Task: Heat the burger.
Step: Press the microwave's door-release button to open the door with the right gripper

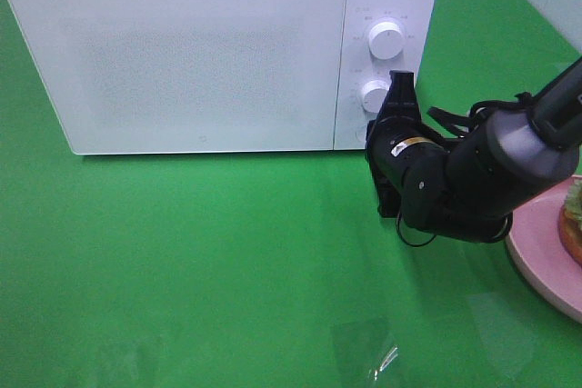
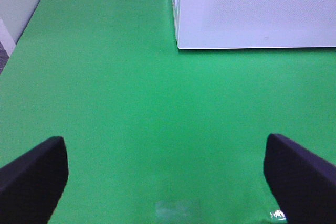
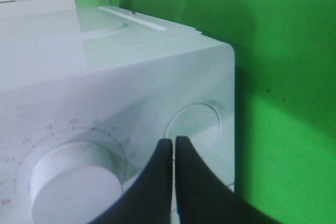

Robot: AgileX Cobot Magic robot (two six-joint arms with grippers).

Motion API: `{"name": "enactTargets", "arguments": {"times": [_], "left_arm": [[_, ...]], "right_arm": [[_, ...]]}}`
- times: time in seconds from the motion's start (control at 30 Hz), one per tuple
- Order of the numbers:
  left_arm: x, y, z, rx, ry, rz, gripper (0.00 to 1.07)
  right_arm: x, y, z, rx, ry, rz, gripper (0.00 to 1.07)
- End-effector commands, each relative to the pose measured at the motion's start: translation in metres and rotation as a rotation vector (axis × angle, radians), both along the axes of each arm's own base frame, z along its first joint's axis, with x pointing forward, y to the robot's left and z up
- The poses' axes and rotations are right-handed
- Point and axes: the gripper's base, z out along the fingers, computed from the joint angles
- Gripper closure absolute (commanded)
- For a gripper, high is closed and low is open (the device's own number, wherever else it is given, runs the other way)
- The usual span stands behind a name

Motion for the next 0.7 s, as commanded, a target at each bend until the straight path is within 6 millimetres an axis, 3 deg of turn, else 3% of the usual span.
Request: {"name": "enactTargets", "arguments": {"times": [0.03, 0.23, 0.7], "left_arm": [[-0.002, 0.000, 0.001, -0.007, -0.031, -0.008, 0.14], [-0.002, 0.000, 0.001, -0.008, -0.031, -0.008, 0.14], [-0.002, -0.001, 0.001, -0.008, -0.031, -0.008, 0.14]], "right_arm": [[0.004, -0.001, 0.000, -0.018, -0.003, 0.007, 1.07], [0.007, 0.004, -0.015, 0.007, 0.016, 0.022, 1.07], [0.019, 0.008, -0.014, -0.048, -0.056, 0.012, 1.07]]}}
